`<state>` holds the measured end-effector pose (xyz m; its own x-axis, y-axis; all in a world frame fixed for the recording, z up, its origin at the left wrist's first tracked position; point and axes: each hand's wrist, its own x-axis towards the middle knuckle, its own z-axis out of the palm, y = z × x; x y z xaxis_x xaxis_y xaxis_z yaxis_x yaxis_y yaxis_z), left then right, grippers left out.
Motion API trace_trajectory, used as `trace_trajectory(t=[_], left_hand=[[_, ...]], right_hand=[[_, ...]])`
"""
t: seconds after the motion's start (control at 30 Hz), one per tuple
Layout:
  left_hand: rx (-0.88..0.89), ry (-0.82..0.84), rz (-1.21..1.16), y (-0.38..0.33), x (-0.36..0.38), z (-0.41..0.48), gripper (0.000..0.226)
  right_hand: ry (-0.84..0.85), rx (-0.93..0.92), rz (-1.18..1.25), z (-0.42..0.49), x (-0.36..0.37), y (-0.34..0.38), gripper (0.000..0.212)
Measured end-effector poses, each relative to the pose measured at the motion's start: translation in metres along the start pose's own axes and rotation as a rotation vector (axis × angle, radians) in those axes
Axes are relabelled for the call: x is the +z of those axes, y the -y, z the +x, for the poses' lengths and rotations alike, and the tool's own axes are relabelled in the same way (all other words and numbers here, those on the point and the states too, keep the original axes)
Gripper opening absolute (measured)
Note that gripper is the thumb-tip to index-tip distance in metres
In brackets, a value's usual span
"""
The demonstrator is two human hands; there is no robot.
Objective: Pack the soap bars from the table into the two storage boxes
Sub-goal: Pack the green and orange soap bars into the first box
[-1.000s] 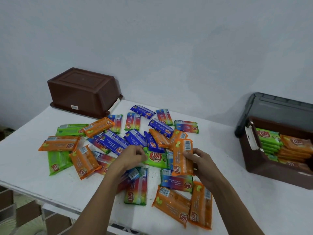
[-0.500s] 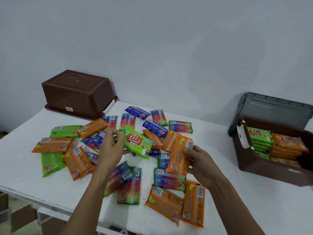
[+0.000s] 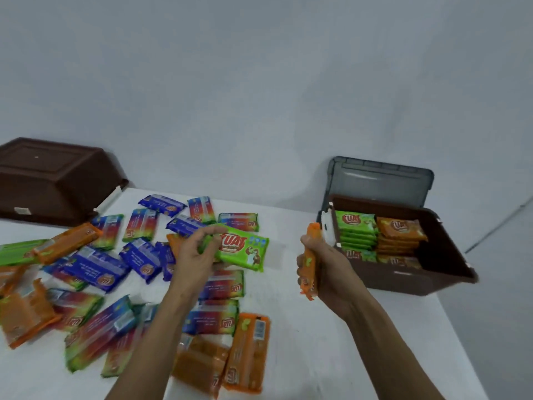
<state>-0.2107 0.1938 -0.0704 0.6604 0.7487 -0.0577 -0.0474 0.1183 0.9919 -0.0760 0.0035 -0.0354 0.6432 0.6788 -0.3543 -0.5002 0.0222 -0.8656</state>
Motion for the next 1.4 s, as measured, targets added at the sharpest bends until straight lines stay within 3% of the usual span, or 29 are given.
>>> trace_trajectory(t=[0.1,0.27,0.5,0.67,0.93,1.03,1.17,1.4], left_hand=[[0.009,-0.009,-0.057,0.000,0.046,0.000,0.015],[0.067,0.000,-0.133,-0.003,0.123,0.007,0.017],[0.090,0.029,-0.130,-0.001,0.210,0.015,0.011],[0.120,-0.008,-0.035,0.014,0.251,0.028,0.011],[0.224,-0.109,0.273,0.034,0.279,0.036,0.011],[0.257,-0.112,0.334,0.038,0.280,0.034,0.011],[0.248,-0.117,0.340,0.040,0.279,0.036,0.009],[0.248,-0.106,0.368,0.040,0.280,0.035,0.009]], right_hand=[[-0.052,-0.048,-0.054,-0.010,-0.036,0.021,0.060],[-0.241,-0.143,-0.195,-0.014,-0.100,0.057,0.032],[-0.162,-0.135,-0.236,-0.012,-0.183,0.107,0.014],[-0.192,-0.128,-0.207,0.002,-0.229,0.118,0.026],[-0.428,-0.068,-0.729,0.032,-0.263,0.117,0.026],[-0.399,0.008,-0.803,0.042,-0.268,0.109,0.024],[-0.408,0.056,-0.896,0.057,-0.275,0.096,0.039],[-0.511,-0.007,-1.397,0.062,-0.274,0.090,0.047]])
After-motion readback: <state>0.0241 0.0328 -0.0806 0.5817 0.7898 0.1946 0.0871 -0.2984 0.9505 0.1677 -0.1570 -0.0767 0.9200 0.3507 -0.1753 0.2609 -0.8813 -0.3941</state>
